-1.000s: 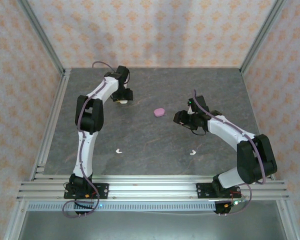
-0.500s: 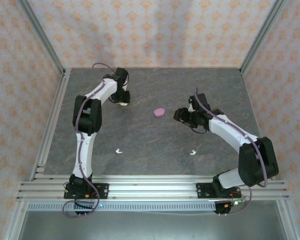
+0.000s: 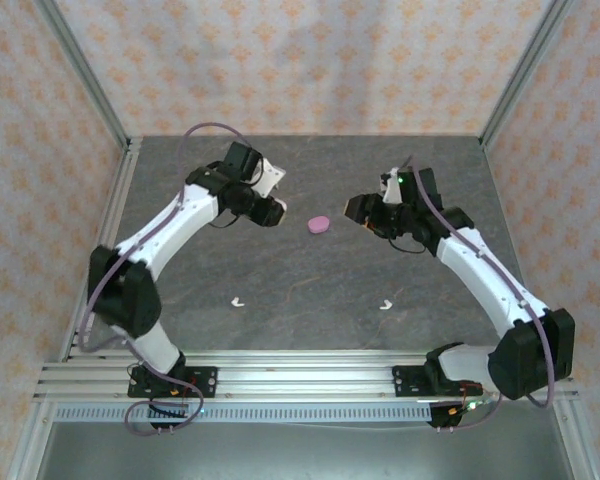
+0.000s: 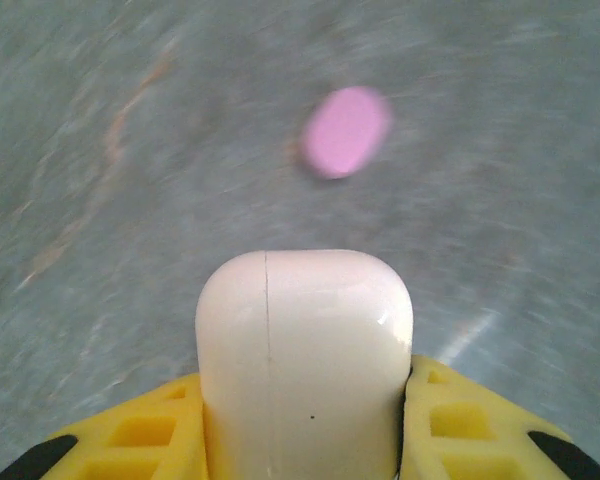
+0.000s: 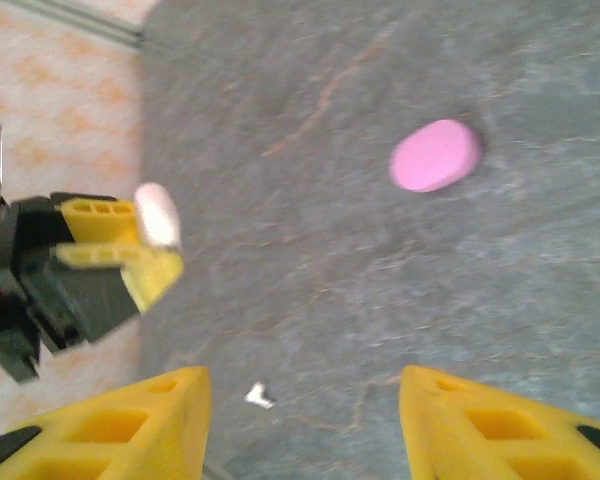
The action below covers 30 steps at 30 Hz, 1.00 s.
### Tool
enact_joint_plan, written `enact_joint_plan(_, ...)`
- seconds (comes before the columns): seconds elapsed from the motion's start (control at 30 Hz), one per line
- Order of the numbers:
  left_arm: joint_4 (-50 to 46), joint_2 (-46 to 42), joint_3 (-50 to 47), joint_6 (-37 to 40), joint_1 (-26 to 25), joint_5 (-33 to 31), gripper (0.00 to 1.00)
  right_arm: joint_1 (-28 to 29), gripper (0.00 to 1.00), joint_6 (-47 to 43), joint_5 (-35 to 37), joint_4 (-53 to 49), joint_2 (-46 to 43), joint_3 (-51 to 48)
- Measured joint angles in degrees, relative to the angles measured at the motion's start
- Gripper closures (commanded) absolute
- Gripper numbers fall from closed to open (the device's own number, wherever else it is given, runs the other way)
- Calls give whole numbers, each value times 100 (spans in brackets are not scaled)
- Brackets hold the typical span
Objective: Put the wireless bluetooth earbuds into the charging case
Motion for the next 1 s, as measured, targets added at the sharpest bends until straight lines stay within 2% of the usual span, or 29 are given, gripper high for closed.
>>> enact_joint_plan(0.23, 116, -1353, -533, 393, -1067, 284, 82, 136, 47, -9, -887, -417, -299, 595)
enact_joint_plan(0.37, 144, -1725, -584, 433, -1349, 275, 82, 503, 46, -96, -1106, -636, -363, 824)
enact_joint_plan(0.67, 149, -1941, -605, 522, -1458, 234, 82, 1377, 46, -260, -992, -940, -280, 866)
enact_joint_plan(1.0, 116, -1969, -621, 542, -1495, 227, 82, 1515, 49, -166, -940, -750, 103, 931)
